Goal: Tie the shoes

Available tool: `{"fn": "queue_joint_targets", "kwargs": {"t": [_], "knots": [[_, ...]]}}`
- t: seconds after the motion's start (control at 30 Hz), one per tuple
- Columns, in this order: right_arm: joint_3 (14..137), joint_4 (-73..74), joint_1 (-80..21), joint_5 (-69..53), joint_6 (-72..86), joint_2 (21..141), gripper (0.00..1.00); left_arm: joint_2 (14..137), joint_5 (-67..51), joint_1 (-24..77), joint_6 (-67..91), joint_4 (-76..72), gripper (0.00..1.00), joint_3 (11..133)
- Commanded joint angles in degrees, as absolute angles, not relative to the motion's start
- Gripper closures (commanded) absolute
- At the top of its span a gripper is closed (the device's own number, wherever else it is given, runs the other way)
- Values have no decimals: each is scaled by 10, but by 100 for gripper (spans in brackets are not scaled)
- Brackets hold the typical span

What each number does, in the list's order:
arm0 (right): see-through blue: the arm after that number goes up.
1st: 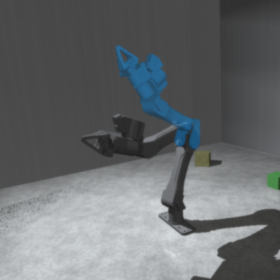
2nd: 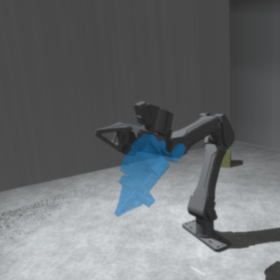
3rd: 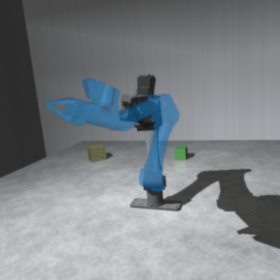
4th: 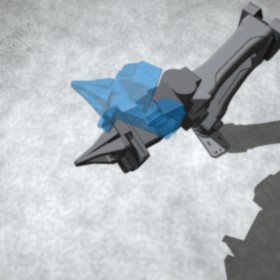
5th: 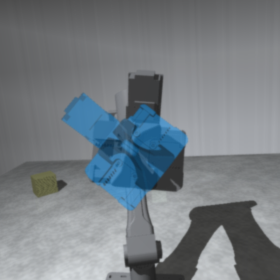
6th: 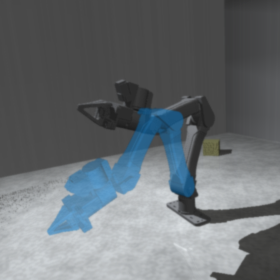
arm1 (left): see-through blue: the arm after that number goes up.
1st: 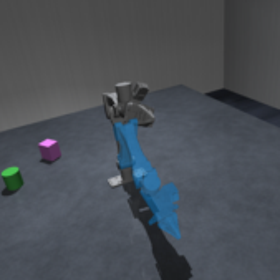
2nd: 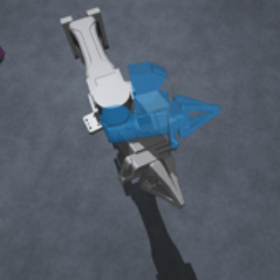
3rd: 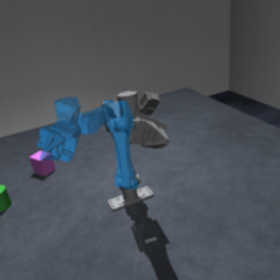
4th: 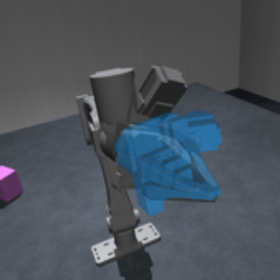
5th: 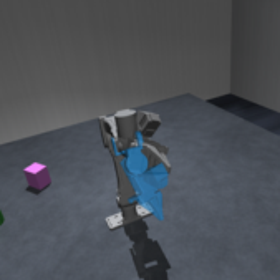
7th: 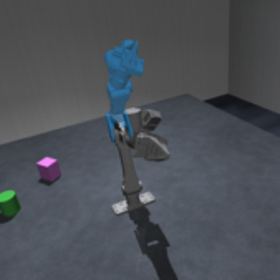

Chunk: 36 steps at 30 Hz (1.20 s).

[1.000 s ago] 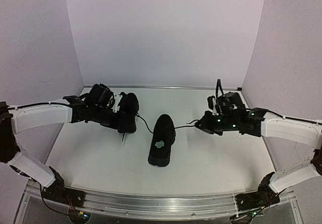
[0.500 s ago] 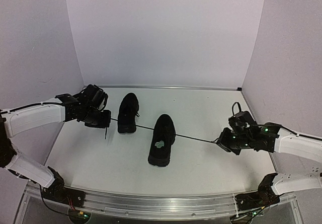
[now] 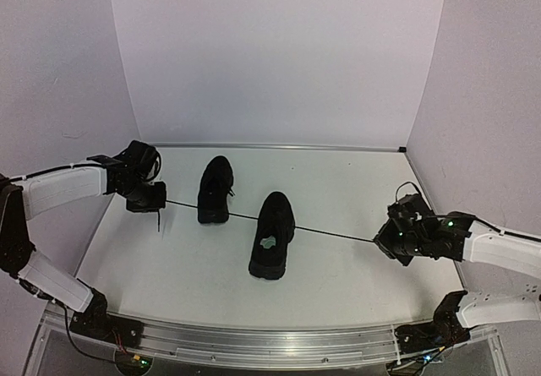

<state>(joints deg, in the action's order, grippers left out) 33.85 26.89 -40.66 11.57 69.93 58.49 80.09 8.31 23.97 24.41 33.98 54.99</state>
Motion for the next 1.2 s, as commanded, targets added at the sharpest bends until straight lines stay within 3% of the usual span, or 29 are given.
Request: {"fn": "queue_joint_targets", "kwargs": {"t": [0.0,0.2,0.63,0.73,0.8,0.93,1.0,1.17], "knots": [[344,298,-396,150,688,569,100,793,64,214,199,324,100,558],[411,319,-395,161,642,600,100,786,57,212,172,335,100,576],[363,264,-387,106,648,703,100,857,-89,206,148,294,100,506],[393,262,-387,101,623,729,87,873,-122,208,131,299,97,515],[408,262,-387,96,612,735,71,878,-128,212,122,304,87,520],[431,262,-387,84,600,722,61,864,-135,213,121,305,61,534],[445,262,-387,82,591,700,48,849,-135,213,119,314,42,558],[487,262,-387,101,540,639,20,803,-126,213,84,329,7,620]]}}
